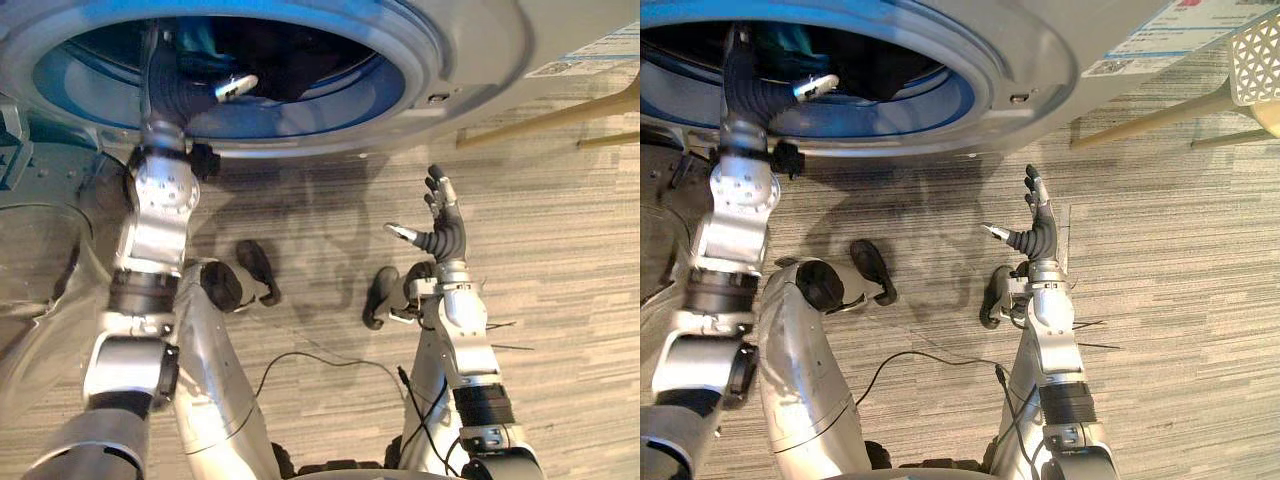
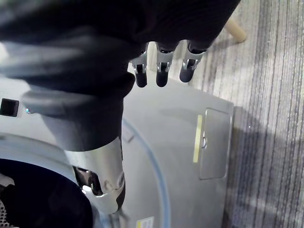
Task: Pick up the laundry basket with both hands and put the clothes into the washing machine.
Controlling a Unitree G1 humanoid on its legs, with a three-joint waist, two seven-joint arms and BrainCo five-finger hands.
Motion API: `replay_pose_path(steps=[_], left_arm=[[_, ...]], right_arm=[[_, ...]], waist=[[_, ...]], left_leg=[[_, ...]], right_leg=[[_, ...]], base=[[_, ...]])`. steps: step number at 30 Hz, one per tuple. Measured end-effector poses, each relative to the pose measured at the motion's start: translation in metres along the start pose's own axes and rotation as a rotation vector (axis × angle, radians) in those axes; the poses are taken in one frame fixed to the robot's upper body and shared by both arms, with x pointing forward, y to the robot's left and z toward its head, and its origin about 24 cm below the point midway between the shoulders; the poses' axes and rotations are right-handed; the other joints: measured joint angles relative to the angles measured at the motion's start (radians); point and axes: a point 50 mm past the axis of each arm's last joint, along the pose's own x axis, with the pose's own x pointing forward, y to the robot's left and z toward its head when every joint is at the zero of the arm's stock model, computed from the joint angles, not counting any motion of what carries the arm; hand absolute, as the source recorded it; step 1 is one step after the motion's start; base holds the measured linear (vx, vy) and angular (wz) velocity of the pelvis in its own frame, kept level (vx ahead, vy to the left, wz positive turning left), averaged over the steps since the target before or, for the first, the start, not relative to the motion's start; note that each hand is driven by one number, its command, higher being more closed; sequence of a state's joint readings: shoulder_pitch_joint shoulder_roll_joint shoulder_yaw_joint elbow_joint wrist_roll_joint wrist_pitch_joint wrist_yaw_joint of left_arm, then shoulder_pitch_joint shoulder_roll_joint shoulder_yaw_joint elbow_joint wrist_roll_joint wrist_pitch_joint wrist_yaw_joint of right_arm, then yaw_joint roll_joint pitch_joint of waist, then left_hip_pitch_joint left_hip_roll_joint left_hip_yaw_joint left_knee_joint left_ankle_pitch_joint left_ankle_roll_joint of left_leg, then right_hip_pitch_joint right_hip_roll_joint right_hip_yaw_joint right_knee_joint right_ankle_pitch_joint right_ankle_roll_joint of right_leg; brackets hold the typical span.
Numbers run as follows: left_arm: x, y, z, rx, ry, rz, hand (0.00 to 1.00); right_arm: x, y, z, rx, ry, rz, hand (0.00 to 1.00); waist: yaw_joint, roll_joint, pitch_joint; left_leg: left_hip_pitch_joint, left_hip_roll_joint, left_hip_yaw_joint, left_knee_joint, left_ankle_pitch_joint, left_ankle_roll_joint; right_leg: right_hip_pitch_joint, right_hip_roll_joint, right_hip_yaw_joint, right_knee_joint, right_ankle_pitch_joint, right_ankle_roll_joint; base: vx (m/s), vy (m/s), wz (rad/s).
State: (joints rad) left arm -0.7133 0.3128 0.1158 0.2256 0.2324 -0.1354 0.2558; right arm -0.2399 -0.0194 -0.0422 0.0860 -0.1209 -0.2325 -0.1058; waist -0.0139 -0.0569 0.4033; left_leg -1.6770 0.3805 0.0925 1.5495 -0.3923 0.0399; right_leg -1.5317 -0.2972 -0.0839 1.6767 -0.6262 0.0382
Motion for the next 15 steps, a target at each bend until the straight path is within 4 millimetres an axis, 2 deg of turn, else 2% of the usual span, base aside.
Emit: replay_pose_path(steps=[3, 7, 8, 12, 15], left_arm=[[-0.023, -0.011, -0.020, -0.181, 0.153, 0.123, 0.00], [-0.054, -0.023, -0.026, -0.323, 0.259, 0.226, 0.00], [-0.064, -0.028, -0.026, -0.360, 0.288, 0.246, 0.00], [-0.079, -0.039, -0.019, -0.413, 0.293, 0.237, 0.00], [-0.091, -0.055, -0.013, -0.452, 0.283, 0.169, 0.00]], right_arm=[[-0.006, 0.001, -0.006, -0.001, 0.032, -0.003, 0.00], [-0.011, -0.002, -0.005, -0.010, 0.029, -0.019, 0.00], [-0.012, -0.001, -0.005, -0.012, 0.032, -0.026, 0.00], [-0.012, -0.001, -0.006, -0.014, 0.034, -0.030, 0.00], [-0.016, 0.003, -0.017, -0.026, 0.085, -0.026, 0.00]], waist=[[-0.001, 0.001, -0.053], [-0.001, 0.001, -0.071], [0.000, 0.001, -0.077], [0.004, 0.002, -0.087], [0.011, 0.003, -0.096]], left_leg=[[0.000, 0.000, -0.004, -0.015, 0.006, -0.009], [0.011, -0.005, -0.008, -0.042, 0.014, -0.022], [0.017, -0.010, -0.011, -0.050, 0.019, -0.024], [0.026, -0.016, -0.015, -0.068, 0.024, -0.031], [0.058, -0.021, -0.015, -0.089, 0.029, -0.030]], right_leg=[[-0.002, 0.006, -0.007, -0.013, -0.001, -0.003], [0.012, 0.010, -0.018, -0.036, -0.001, -0.005], [0.018, 0.008, -0.023, -0.040, -0.001, -0.005], [0.034, 0.004, -0.035, -0.054, -0.002, -0.009], [0.073, -0.001, -0.046, -0.074, -0.002, -0.009]], base=[[0.06, -0.053, -0.04], [0.06, -0.051, 0.02], [0.06, -0.056, 0.09], [0.04, -0.043, 0.07], [0.05, -0.041, 0.08]])
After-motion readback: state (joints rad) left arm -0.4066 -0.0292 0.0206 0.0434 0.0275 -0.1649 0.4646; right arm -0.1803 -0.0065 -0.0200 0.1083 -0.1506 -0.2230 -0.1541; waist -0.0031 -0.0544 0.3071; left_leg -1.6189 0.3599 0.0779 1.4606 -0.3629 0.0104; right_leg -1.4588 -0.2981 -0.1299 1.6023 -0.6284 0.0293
